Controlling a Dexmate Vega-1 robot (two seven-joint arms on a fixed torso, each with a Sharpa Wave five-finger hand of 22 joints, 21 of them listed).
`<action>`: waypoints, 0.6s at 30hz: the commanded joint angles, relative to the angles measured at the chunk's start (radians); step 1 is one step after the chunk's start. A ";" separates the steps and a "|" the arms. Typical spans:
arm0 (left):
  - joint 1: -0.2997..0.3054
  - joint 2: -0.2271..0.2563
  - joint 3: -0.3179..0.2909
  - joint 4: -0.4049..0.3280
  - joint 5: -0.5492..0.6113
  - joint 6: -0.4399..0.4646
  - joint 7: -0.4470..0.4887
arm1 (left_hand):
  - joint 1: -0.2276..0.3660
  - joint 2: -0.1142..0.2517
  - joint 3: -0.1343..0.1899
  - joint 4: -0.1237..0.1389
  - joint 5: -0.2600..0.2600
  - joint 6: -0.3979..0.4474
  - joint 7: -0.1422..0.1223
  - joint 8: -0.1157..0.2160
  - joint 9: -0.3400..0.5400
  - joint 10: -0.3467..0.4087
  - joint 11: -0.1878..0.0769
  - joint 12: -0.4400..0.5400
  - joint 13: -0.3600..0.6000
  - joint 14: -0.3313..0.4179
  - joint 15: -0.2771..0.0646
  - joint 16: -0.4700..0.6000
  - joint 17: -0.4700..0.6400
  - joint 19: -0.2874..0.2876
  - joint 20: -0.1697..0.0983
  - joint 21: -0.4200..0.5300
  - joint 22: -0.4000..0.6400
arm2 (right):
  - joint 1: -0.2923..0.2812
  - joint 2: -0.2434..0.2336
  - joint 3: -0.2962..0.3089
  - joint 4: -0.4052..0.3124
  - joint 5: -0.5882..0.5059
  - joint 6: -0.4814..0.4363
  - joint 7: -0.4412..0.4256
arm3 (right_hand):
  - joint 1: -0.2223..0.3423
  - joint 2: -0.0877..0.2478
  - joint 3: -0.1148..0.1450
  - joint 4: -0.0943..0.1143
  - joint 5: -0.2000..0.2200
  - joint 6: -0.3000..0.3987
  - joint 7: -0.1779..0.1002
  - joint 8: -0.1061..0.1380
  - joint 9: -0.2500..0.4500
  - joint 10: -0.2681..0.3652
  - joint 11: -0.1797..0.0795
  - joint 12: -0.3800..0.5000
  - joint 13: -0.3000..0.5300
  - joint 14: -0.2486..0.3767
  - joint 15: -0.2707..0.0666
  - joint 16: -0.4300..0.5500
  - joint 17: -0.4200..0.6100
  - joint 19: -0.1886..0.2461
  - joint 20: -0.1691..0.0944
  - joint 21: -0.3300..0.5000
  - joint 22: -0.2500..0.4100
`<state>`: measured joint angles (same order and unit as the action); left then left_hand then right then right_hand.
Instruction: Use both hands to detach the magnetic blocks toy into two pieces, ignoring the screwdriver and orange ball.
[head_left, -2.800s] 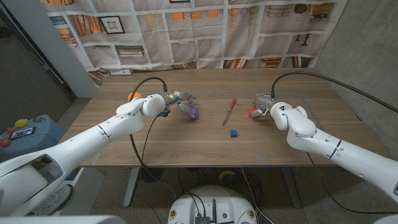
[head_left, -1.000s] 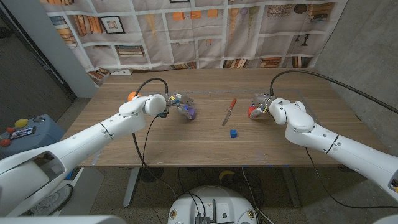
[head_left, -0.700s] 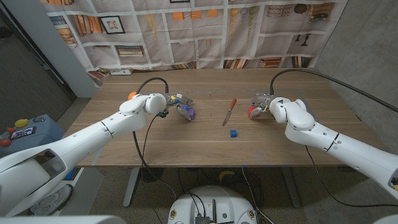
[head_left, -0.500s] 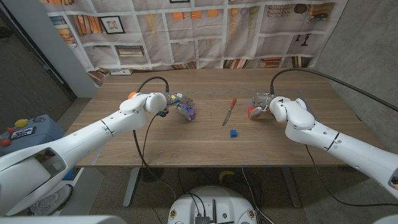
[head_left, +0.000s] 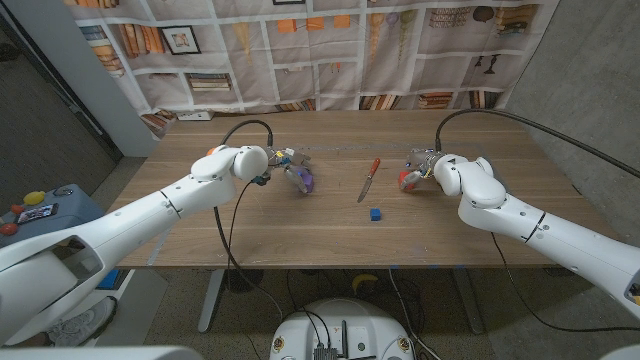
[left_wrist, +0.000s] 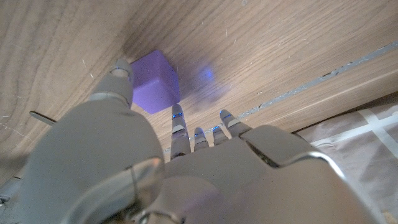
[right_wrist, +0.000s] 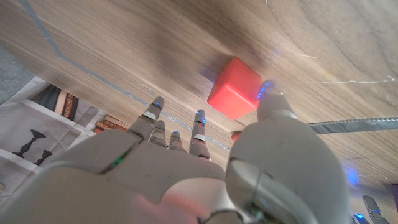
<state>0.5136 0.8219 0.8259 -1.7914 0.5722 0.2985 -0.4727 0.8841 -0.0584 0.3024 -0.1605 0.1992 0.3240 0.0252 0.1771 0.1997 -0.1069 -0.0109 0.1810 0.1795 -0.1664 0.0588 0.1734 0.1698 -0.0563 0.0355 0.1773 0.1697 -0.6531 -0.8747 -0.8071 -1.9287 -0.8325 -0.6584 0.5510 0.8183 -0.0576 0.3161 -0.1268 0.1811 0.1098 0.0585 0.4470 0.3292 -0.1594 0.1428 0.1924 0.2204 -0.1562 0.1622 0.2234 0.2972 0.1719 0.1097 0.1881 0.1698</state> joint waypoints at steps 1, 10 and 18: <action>0.005 0.018 -0.011 -0.037 0.032 -0.004 -0.038 | -0.016 -0.004 -0.003 0.004 -0.009 -0.056 0.008 -0.006 -0.003 -0.037 0.009 -0.002 0.002 -0.060 0.009 -0.005 0.005 -0.040 0.006 -0.003 0.003 | -0.001 -0.006 0.002 -0.010 0.008 -0.010 0.014 | -0.022 -0.009 -0.010 0.004 0.009 -0.027 0.003 -0.017 -0.001 -0.019 0.000 0.006 0.003 -0.013 0.009 -0.006 0.003 -0.011 0.004 -0.005 0.002; 0.034 0.023 -0.067 -0.047 -0.045 0.000 -0.037 | -0.047 -0.006 -0.005 0.010 -0.016 -0.125 0.016 -0.002 -0.010 -0.089 0.030 0.000 0.001 -0.116 0.021 -0.003 0.005 -0.115 0.015 -0.006 0.003 | -0.020 -0.024 0.043 -0.026 0.080 -0.001 -0.006 | -0.093 -0.034 -0.041 0.021 0.031 -0.093 0.018 -0.059 -0.008 -0.050 0.008 0.008 0.005 -0.039 0.021 -0.012 0.006 -0.045 0.014 -0.007 0.002; 0.045 0.046 -0.108 -0.055 -0.122 0.000 -0.032 | -0.072 -0.008 -0.006 0.013 -0.019 -0.196 0.025 -0.006 -0.016 -0.135 0.054 -0.001 0.000 -0.165 0.032 -0.004 0.004 -0.173 0.024 -0.005 0.003 | -0.064 -0.069 0.118 -0.052 0.213 0.044 -0.076 | -0.151 -0.039 -0.062 0.039 0.049 -0.136 0.018 -0.091 -0.017 -0.071 0.015 0.010 0.006 -0.063 0.027 -0.016 0.010 -0.079 0.021 -0.010 0.002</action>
<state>0.5358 0.8468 0.7739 -1.8326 0.5372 0.2970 -0.5137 0.8212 -0.0656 0.2960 -0.1540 0.1807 0.1406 0.0486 0.1732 0.1822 -0.1719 0.0344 0.1810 0.1767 -0.1720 0.0853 0.1734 0.1698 -0.1716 0.0552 0.1736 0.1696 -0.6747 -0.9037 -0.7628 -1.9554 -0.7540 -0.6558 0.5426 0.6862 -0.0899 0.2621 -0.0897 0.2221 -0.0170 0.0746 0.3616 0.3110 -0.1717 0.1522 0.1964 0.2210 -0.1754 0.1788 0.2107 0.3046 0.1015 0.1246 0.1811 0.1697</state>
